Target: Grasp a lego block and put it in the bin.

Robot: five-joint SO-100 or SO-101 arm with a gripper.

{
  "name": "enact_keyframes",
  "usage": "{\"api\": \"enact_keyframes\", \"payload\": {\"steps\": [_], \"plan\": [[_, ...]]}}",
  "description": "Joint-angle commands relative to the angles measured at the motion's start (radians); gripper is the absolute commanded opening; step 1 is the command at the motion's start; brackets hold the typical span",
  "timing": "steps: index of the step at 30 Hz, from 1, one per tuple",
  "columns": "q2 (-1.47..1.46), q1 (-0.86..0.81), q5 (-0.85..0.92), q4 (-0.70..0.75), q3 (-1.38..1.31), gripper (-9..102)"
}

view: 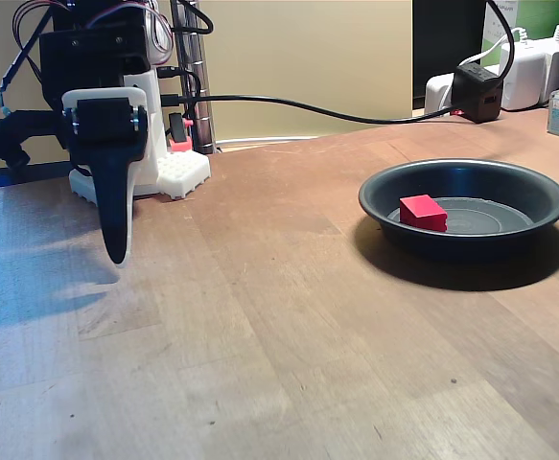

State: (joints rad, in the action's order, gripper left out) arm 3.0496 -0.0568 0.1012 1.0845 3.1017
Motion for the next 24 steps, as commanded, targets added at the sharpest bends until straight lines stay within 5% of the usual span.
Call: {"api": "enact_keyframes", "payload": {"steps": [1,24], "plan": [[0.009,0.005,0.006,-0.003,0.052,0],[0.009,0.078,0.0,-0.003,0.052,0]]}}
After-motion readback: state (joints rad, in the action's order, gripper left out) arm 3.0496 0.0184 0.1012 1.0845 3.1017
